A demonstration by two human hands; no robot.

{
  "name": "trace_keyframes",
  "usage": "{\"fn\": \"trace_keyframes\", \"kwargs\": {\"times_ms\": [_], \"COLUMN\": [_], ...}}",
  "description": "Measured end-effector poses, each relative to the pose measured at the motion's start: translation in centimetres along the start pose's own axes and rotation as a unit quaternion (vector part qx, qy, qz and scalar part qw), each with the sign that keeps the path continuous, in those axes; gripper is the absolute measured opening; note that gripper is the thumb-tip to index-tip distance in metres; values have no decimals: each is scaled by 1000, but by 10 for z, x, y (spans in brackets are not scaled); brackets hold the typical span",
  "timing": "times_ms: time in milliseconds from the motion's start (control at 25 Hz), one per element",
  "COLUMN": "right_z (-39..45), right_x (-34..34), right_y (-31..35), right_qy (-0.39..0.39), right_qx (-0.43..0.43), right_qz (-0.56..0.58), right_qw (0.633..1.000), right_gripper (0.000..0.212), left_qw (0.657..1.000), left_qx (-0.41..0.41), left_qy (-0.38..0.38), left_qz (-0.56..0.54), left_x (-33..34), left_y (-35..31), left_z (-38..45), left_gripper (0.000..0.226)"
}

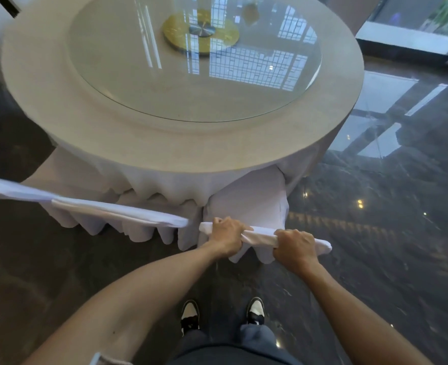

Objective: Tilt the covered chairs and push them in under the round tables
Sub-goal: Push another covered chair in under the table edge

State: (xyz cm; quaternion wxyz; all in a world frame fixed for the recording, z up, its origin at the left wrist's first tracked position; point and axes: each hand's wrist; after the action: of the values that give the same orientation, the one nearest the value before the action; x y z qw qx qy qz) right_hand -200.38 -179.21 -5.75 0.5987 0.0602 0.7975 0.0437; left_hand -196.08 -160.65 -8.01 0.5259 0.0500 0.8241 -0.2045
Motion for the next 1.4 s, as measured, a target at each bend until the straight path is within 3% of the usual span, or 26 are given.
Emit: {"fn": "trace_keyframes", "kwargs": {"times_ms": [320, 520, 800, 1240, 1400], "right_z": [-9, -11, -2, 4, 11], "right_x": [3, 7, -2, -2, -13], "right_y": [15, 15, -8, -15, -36], "right_qy": [-8, -36, 46, 84, 202], "right_qx": [36, 24, -39, -53, -83], "right_qz": [27, 109, 125, 166, 240], "right_qw": [999, 993, 990, 981, 946], "right_gripper": [19, 37, 26, 21, 35], "left_qw": [996, 990, 981, 992, 980], "left_qx": [65, 71, 62, -25, -22], "left_qy": [48, 113, 169, 122, 182], "left_qz": [27, 38, 69, 32, 77], "left_x": [-7, -18, -25, -20, -31], "left_y": [16, 14, -7, -19, -41], "left_z": [-2, 0, 8, -9, 0], "left_gripper": [57, 66, 64, 59, 47]}}
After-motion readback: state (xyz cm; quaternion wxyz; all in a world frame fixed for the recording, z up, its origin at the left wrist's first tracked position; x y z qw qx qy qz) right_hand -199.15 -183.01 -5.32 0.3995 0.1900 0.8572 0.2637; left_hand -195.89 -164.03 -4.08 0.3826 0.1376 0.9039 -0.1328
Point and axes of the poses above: each hand's wrist, its own z-axis towards the middle knuckle, its own x-axis out of the palm, y = z × x, and after that the axes turned 10 degrees about z, right-handed
